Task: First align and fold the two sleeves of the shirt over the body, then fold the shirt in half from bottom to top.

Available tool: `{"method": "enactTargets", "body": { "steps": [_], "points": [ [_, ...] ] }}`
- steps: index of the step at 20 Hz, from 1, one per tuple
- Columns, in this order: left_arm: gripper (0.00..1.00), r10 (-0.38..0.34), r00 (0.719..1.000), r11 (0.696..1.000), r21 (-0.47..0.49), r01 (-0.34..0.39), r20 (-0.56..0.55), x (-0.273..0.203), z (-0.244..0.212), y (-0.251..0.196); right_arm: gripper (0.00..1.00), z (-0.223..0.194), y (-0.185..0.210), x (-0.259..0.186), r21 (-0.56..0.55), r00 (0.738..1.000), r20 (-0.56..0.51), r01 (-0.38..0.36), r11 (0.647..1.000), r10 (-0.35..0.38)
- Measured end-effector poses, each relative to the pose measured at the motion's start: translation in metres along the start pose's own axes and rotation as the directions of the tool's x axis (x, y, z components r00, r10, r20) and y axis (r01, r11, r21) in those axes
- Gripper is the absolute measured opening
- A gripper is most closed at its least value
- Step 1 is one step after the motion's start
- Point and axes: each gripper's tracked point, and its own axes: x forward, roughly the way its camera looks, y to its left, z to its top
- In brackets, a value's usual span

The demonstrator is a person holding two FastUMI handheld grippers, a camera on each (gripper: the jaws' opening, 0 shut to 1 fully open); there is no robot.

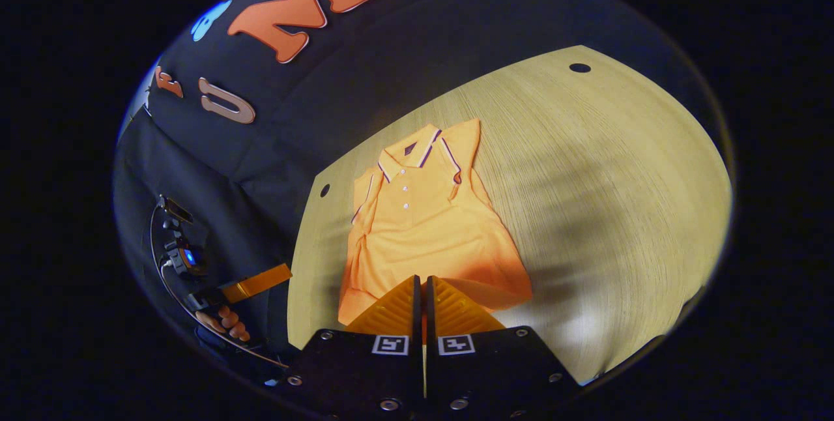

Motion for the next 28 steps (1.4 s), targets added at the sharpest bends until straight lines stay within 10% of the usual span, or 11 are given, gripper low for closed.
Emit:
{"method": "enactTargets", "body": {
  "steps": [6, 10, 13, 18, 23, 27, 28],
  "points": [
    [0.02, 0.022, 0.944, 0.996, 0.086, 0.007, -0.328, 0.012, -0.098, 0.029, 0.01, -0.004, -0.014, 0.014, -0.028, 0.996, -0.027, 0.081, 0.996, -0.082],
    [0.61, 0.049, 0.937, 0.994, 0.109, -0.011, -0.347, 0.022, -0.130, 0.027, 0.01, -0.031, -0.030, 0.019, -0.046, 0.987, -0.109, 0.117, 0.992, -0.122],
    [0.67, 0.044, 0.921, 0.993, 0.116, 0.002, -0.388, 0.024, -0.155, 0.018, 0.01, -0.051, -0.023, 0.024, 0.002, 0.978, -0.188, 0.097, 0.995, -0.094],
    [0.77, 0.066, 0.909, 0.995, 0.090, -0.032, -0.412, 0.032, -0.163, 0.023, 0.29, -0.065, -0.011, 0.039, 0.030, 0.960, -0.273, 0.068, 0.997, -0.058],
    [0.79, 0.092, 0.898, 0.993, 0.110, -0.049, -0.430, 0.045, -0.166, 0.026, 0.61, -0.070, -0.014, 0.075, 0.035, 0.939, -0.330, 0.116, 0.993, -0.098],
    [0.73, 0.148, 0.890, 0.982, 0.170, -0.080, -0.431, 0.055, -0.161, 0.032, 0.61, -0.073, -0.023, 0.096, 0.060, 0.926, -0.353, 0.168, 0.984, -0.137],
    [0.51, 0.159, 0.890, 0.980, 0.178, -0.090, -0.427, 0.055, -0.157, 0.035, 0.61, -0.070, -0.021, 0.101, 0.079, 0.929, -0.347, 0.165, 0.983, -0.128]
  ]
}}
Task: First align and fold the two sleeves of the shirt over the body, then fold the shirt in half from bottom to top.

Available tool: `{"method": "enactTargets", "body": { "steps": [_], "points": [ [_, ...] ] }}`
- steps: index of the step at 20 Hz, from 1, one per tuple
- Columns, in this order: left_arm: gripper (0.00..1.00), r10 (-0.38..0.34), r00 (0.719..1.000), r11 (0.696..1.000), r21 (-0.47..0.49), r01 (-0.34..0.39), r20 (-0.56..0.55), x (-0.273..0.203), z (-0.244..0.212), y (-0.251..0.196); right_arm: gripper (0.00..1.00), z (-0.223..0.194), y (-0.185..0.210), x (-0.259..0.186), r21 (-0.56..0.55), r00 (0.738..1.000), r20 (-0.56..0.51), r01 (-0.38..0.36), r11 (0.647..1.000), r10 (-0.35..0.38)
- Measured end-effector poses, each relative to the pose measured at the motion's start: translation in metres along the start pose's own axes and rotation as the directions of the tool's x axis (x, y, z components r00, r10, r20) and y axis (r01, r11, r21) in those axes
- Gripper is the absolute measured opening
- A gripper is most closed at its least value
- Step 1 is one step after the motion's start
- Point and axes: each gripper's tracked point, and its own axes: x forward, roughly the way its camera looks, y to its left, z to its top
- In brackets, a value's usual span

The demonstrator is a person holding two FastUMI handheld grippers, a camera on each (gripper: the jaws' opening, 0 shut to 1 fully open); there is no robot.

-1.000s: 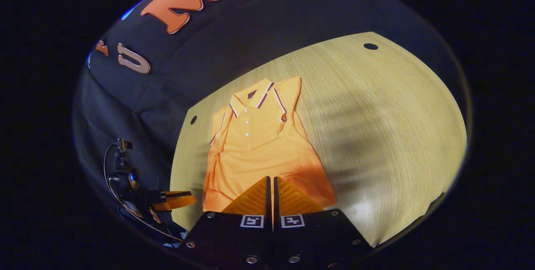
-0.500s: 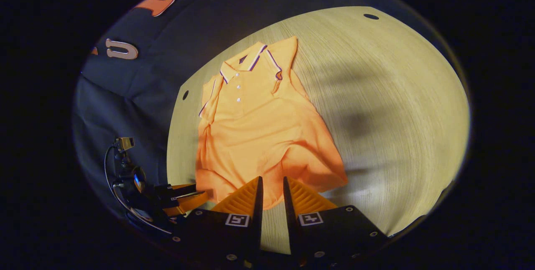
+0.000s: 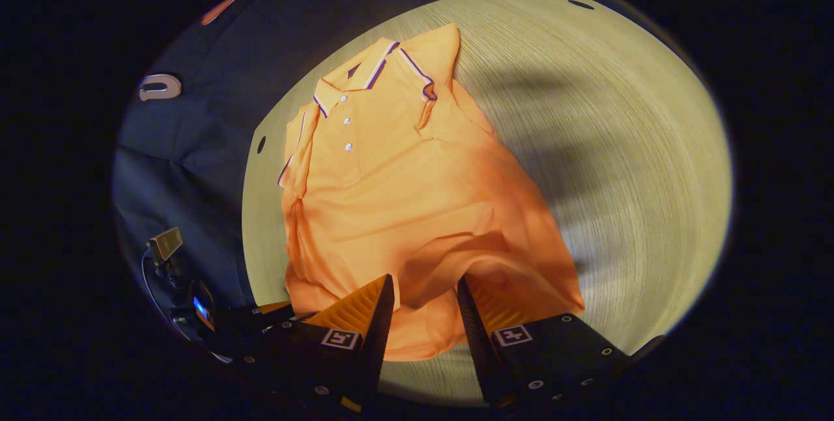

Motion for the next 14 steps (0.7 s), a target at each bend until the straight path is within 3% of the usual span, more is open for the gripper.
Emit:
{"method": "enactTargets", "body": {
  "steps": [1, 2, 3, 4, 6, 7, 14],
  "points": [
    [0.41, -0.009, 1.000, 1.000, -0.024, 0.009, 0.013, 0.003, 0.004, 0.000, 0.54, 0.002, -0.001, 0.005, 0.015, 1.000, 0.006, 0.002, 1.000, -0.002],
    [0.11, -0.039, 0.999, 0.998, -0.041, 0.040, 0.029, 0.004, 0.009, -0.005, 0.46, 0.006, -0.005, 0.009, 0.044, 1.000, 0.019, 0.002, 0.999, -0.003],
    [0.09, -0.065, 0.997, 0.997, -0.032, 0.066, 0.030, 0.002, 0.005, -0.007, 0.21, 0.009, -0.003, 0.009, 0.099, 0.999, 0.027, -0.019, 0.995, 0.017],
    [0.01, -0.078, 0.996, 0.995, -0.060, 0.080, 0.048, -0.009, 0.008, -0.006, 0.10, 0.005, -0.001, 0.009, 0.127, 0.999, 0.022, -0.052, 0.991, 0.049],
    [0.01, -0.080, 0.992, 0.993, -0.079, 0.088, 0.096, -0.006, 0.009, -0.004, 0.09, 0.011, -0.015, 0.003, 0.143, 0.996, 0.075, -0.052, 0.988, 0.042],
    [0.01, -0.091, 0.988, 0.991, -0.082, 0.101, 0.126, -0.011, 0.014, -0.005, 0.05, 0.015, -0.013, -0.005, 0.154, 0.992, 0.097, -0.090, 0.984, 0.076],
    [0.01, -0.131, 0.946, 0.982, -0.095, 0.166, 0.297, -0.064, 0.066, -0.005, 0.04, 0.033, -0.002, -0.058, 0.162, 0.955, 0.204, -0.249, 0.955, 0.214]
  ]
}}
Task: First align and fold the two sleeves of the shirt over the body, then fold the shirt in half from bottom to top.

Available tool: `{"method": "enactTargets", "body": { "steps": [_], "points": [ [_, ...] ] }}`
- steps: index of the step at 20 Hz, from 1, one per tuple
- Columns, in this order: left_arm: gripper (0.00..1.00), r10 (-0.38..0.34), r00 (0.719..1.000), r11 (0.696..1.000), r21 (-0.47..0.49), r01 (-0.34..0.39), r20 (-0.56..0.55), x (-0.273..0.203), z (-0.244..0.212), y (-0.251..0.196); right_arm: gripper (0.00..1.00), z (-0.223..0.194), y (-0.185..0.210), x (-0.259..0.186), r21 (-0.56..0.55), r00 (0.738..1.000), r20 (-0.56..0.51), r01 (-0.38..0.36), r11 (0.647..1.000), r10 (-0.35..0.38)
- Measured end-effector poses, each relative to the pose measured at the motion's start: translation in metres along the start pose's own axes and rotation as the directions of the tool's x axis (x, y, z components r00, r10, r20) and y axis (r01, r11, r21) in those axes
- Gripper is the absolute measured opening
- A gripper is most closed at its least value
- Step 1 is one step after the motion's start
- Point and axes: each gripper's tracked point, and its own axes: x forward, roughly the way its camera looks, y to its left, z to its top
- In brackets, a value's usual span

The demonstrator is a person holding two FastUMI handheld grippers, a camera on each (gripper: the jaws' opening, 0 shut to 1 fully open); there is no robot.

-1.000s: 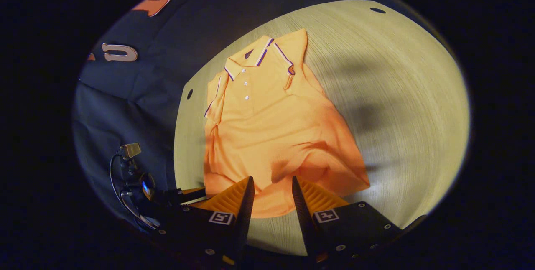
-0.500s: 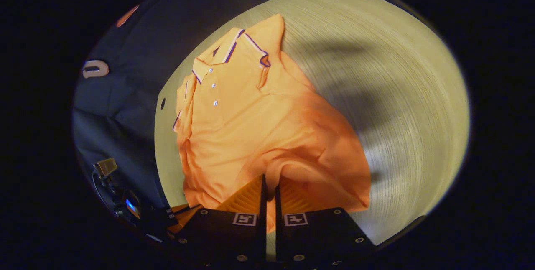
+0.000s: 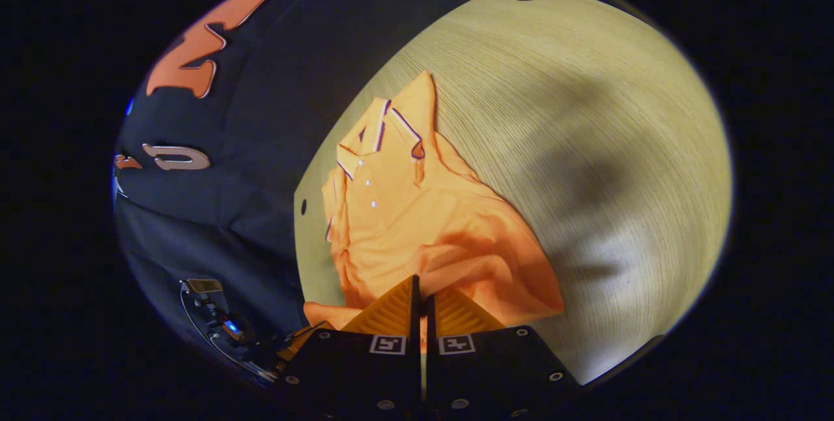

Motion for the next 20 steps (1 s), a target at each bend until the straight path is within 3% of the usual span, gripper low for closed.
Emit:
{"method": "enactTargets", "body": {
  "steps": [5, 11, 14, 20],
  "points": [
    [0.01, -0.023, 0.992, 1.000, 0.015, 0.021, 0.120, -0.024, 0.068, -0.008, 0.04, 0.036, 0.029, -0.021, -0.042, 0.995, 0.077, -0.065, 0.997, 0.068],
    [0.01, -0.019, 0.987, 0.999, 0.034, 0.014, 0.161, -0.001, 0.132, 0.003, 0.04, 0.086, 0.062, -0.019, -0.091, 0.989, 0.134, -0.057, 0.994, 0.069],
    [0.01, -0.024, 0.980, 1.000, -0.006, 0.026, 0.196, 0.007, 0.173, 0.011, 0.04, 0.110, 0.081, -0.007, -0.140, 0.988, 0.145, -0.033, 0.990, 0.054],
    [0.01, 0.007, 0.972, 1.000, 0.002, -0.008, 0.237, 0.037, 0.240, 0.039, 0.04, 0.171, 0.106, 0.030, -0.157, 0.985, 0.174, 0.010, 0.987, 0.017]
  ]
}}
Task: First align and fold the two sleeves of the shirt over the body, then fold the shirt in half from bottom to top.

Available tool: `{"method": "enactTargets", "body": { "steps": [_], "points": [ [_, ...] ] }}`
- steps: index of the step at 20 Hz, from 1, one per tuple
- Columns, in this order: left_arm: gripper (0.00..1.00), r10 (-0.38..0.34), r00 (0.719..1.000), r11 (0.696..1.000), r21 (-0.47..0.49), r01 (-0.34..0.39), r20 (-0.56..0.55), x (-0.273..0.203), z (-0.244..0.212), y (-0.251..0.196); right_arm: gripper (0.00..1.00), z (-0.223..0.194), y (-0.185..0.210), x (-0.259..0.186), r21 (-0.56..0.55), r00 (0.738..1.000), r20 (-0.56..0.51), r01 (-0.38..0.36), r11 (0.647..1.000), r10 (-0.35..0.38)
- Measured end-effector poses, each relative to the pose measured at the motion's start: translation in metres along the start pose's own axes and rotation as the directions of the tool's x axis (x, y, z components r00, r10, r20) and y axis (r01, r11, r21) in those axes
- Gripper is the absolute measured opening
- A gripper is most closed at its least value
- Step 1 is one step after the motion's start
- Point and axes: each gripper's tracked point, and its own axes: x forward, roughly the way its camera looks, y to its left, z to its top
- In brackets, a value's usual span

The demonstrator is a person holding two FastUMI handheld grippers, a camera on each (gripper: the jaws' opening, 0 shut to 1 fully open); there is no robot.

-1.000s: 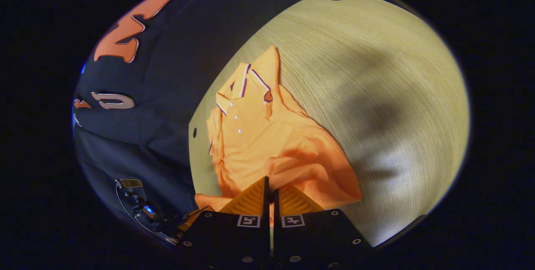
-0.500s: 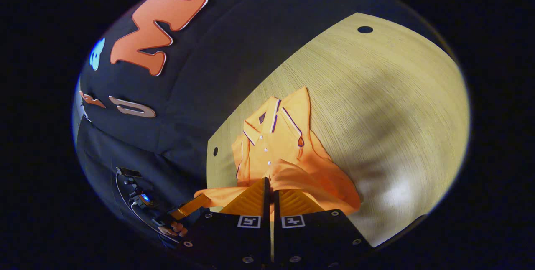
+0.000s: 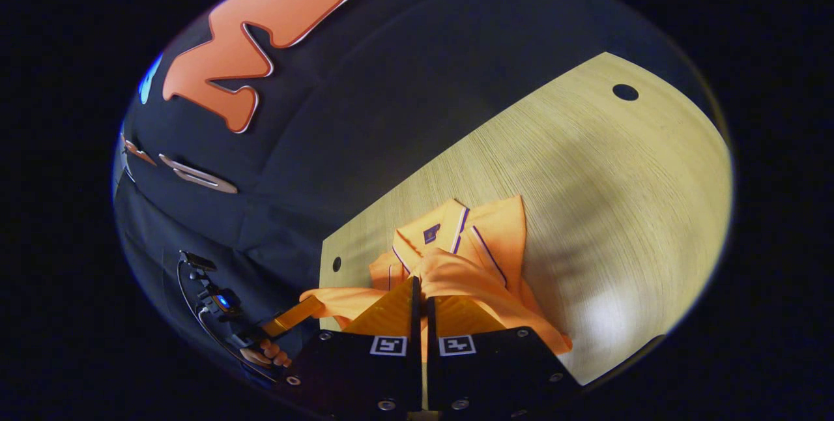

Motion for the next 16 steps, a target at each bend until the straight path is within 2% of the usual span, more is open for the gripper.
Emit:
{"method": "enactTargets", "body": {
  "steps": [5, 7, 8, 9, 10, 11, 12, 13, 14, 15, 16],
  "points": [
    [0.01, 0.044, 0.999, 0.996, 0.076, -0.044, 0.004, 0.041, 0.024, 0.014, 0.04, 0.030, -0.006, 0.037, -0.010, 0.997, 0.021, 0.078, 0.997, -0.078],
    [0.01, 0.114, 0.992, 0.987, 0.106, -0.119, 0.051, 0.053, 0.038, 0.023, 0.05, 0.040, -0.006, 0.045, 0.022, 0.996, 0.028, 0.089, 0.996, -0.090],
    [0.04, 0.129, 0.990, 0.984, 0.116, -0.135, 0.063, 0.056, 0.040, 0.025, 0.08, 0.042, -0.006, 0.048, 0.017, 0.995, 0.040, 0.091, 0.996, -0.091],
    [0.06, 0.135, 0.989, 0.982, 0.122, -0.142, 0.060, 0.052, 0.040, 0.024, 0.28, 0.044, -0.008, 0.044, -0.011, 0.994, 0.052, 0.099, 0.995, -0.099],
    [0.20, 0.129, 0.990, 0.984, 0.120, -0.134, 0.049, 0.053, 0.038, 0.019, 0.34, 0.047, -0.009, 0.040, -0.040, 0.992, 0.066, 0.109, 0.993, -0.106],
    [0.50, 0.124, 0.991, 0.986, 0.110, -0.129, 0.051, 0.048, 0.040, 0.018, 0.52, 0.047, -0.009, 0.034, -0.066, 0.991, 0.077, 0.114, 0.991, -0.109],
    [0.80, 0.123, 0.991, 0.987, 0.096, -0.128, 0.061, 0.044, 0.042, 0.016, 0.60, 0.047, -0.008, 0.029, -0.089, 0.990, 0.089, 0.121, 0.989, -0.113],
    [0.82, 0.136, 0.988, 0.986, 0.087, -0.142, 0.076, 0.038, 0.044, 0.019, 0.67, 0.048, -0.006, 0.022, -0.123, 0.987, 0.108, 0.132, 0.983, -0.119],
    [0.90, 0.145, 0.985, 0.985, 0.085, -0.153, 0.094, 0.032, 0.047, 0.019, 0.72, 0.049, -0.008, 0.013, -0.162, 0.983, 0.133, 0.149, 0.976, -0.128],
    [0.91, 0.156, 0.981, 0.982, 0.090, -0.166, 0.114, 0.023, 0.048, 0.019, 0.80, 0.050, -0.005, 0.003, -0.206, 0.978, 0.163, 0.159, 0.966, -0.126],
    [0.98, 0.162, 0.976, 0.979, 0.101, -0.178, 0.142, 0.016, 0.052, 0.017, 0.83, 0.053, -0.002, -0.008, -0.244, 0.972, 0.197, 0.176, 0.954, -0.129]
  ]
}}
